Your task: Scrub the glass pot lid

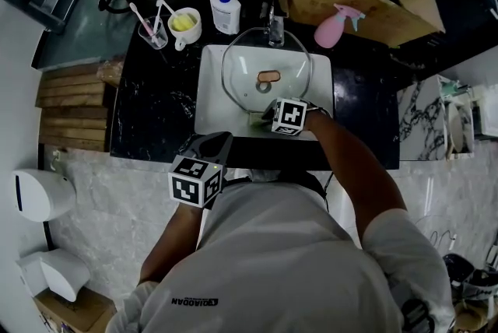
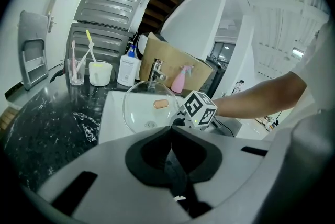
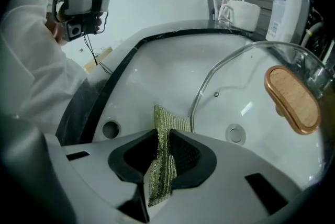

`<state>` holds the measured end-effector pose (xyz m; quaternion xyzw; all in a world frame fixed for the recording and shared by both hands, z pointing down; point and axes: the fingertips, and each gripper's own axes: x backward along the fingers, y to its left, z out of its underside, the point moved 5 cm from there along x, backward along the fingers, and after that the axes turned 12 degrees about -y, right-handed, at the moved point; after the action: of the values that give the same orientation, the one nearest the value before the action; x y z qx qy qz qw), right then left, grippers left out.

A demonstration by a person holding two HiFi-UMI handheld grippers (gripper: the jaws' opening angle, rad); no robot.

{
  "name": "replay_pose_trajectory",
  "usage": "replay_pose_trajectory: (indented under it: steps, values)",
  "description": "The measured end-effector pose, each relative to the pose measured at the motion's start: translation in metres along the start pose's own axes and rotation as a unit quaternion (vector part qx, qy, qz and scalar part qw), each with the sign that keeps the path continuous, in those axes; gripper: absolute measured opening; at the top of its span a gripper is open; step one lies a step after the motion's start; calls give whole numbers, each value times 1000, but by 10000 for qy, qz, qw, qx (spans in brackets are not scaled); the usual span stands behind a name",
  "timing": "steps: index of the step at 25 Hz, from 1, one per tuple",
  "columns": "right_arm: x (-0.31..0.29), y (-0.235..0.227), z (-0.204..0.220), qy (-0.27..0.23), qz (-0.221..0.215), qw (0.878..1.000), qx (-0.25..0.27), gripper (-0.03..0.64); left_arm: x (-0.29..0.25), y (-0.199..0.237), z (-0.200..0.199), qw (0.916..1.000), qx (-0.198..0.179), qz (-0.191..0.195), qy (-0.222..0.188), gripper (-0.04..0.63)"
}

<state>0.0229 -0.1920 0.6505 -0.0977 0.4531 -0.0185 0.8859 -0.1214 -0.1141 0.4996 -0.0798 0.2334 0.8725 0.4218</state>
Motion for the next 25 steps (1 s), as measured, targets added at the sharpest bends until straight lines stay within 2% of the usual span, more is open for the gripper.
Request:
replay_pose_trajectory:
  steps: [4, 8, 10, 12, 15, 18, 21, 23, 25]
  values:
    - [11, 6, -7, -173, 294, 9994, -31, 98, 1, -1, 0, 9999, -61, 109, 2, 15]
    - [38, 12, -12, -388, 1027, 9939, -108, 97, -1, -10, -2, 9994, -178, 296, -6, 15]
    - [60, 16, -22, -709, 1571, 9848, -196, 97, -2, -15, -4, 9989, -264, 374, -19, 15]
    - [84, 25, -34, -1175, 2119, 9696, -338, 97, -1, -20, -6, 9987, -308, 397, -65, 15]
    - [121, 47, -48, -2182, 2725, 9338, -789, 97, 1, -28, -11, 9986, -311, 382, -195, 15]
    - [156, 73, -49, -3317, 3019, 8796, -1587, 97, 3, -45, -13, 9981, -340, 434, -283, 15]
    - [186, 102, -47, -4294, 2990, 8230, -2212, 97, 10, -64, -17, 9974, -378, 452, -406, 15]
    - [200, 125, -41, -4636, 2987, 7981, -2426, 97, 15, -79, -18, 9971, -394, 458, -461, 15]
    - [208, 150, -33, -4822, 2962, 7840, -2550, 97, 20, -96, -16, 9968, -421, 472, -486, 15]
